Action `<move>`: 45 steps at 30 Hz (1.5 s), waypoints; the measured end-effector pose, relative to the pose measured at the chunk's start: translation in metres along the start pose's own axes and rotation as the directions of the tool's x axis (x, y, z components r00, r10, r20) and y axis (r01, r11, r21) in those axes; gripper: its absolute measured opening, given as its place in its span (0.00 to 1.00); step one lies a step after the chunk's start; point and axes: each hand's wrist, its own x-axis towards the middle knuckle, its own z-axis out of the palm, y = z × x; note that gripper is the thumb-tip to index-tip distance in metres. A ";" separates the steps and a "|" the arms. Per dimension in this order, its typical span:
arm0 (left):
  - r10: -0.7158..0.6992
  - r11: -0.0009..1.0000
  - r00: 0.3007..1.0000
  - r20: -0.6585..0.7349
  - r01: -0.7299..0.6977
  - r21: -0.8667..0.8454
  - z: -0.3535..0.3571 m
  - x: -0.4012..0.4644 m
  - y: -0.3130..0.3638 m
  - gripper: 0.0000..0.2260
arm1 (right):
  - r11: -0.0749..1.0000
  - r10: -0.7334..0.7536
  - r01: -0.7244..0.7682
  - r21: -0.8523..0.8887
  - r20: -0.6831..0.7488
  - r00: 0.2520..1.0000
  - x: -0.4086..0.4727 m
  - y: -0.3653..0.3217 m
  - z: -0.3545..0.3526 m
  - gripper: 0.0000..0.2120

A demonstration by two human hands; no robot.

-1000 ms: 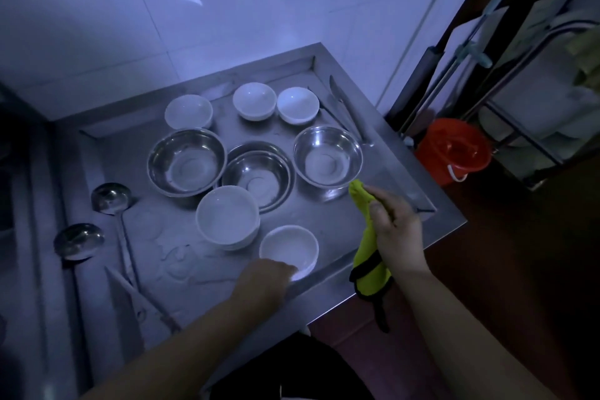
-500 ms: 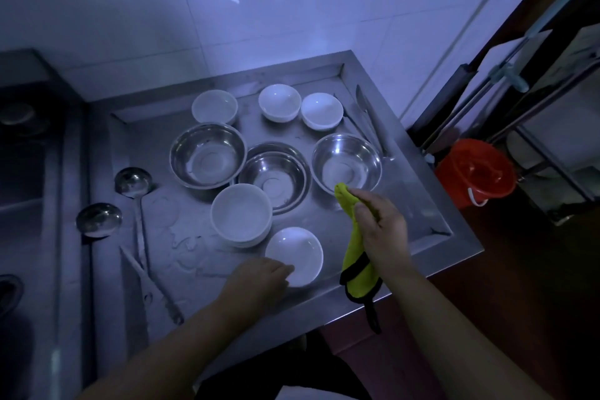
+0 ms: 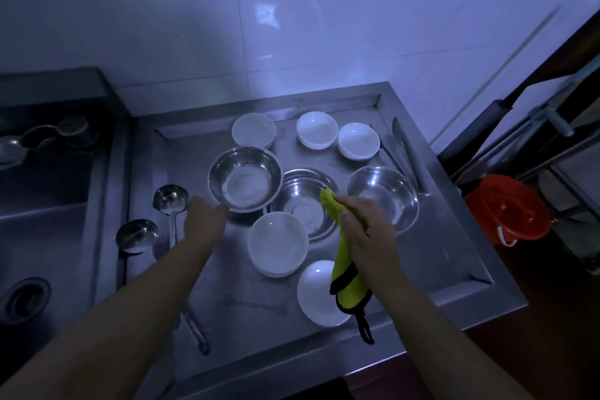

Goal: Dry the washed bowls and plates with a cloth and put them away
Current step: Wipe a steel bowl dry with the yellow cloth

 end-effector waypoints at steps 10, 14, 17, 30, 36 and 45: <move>-0.321 0.610 0.871 0.372 0.490 -0.623 0.034 0.055 0.003 0.18 | 0.995 0.096 -0.095 0.024 -0.101 0.990 -0.009 -0.004 0.020 0.15; -0.319 0.693 0.896 0.311 0.444 -0.569 0.018 0.059 -0.012 0.17 | 0.992 0.124 -0.121 0.030 -0.126 0.984 -0.015 -0.014 0.027 0.16; -0.178 0.940 0.979 0.102 0.200 -0.275 -0.018 0.048 -0.022 0.14 | 0.993 0.114 -0.111 0.033 -0.137 0.984 -0.016 -0.024 0.037 0.15; 0.517 0.806 0.825 -0.226 -0.559 -0.194 -0.177 -0.033 -0.037 0.28 | 0.992 -0.128 0.128 0.002 0.021 0.992 -0.050 -0.100 0.144 0.06; 0.589 0.711 0.767 -0.256 -0.642 -0.286 -0.225 -0.072 -0.038 0.28 | 0.786 -0.585 0.587 -0.194 0.075 0.807 -0.054 -0.147 0.184 0.09; 0.545 0.679 0.782 -0.303 -0.624 -0.387 -0.267 -0.112 -0.035 0.22 | 0.311 -0.821 0.654 -0.690 0.151 0.550 -0.039 -0.185 0.213 0.14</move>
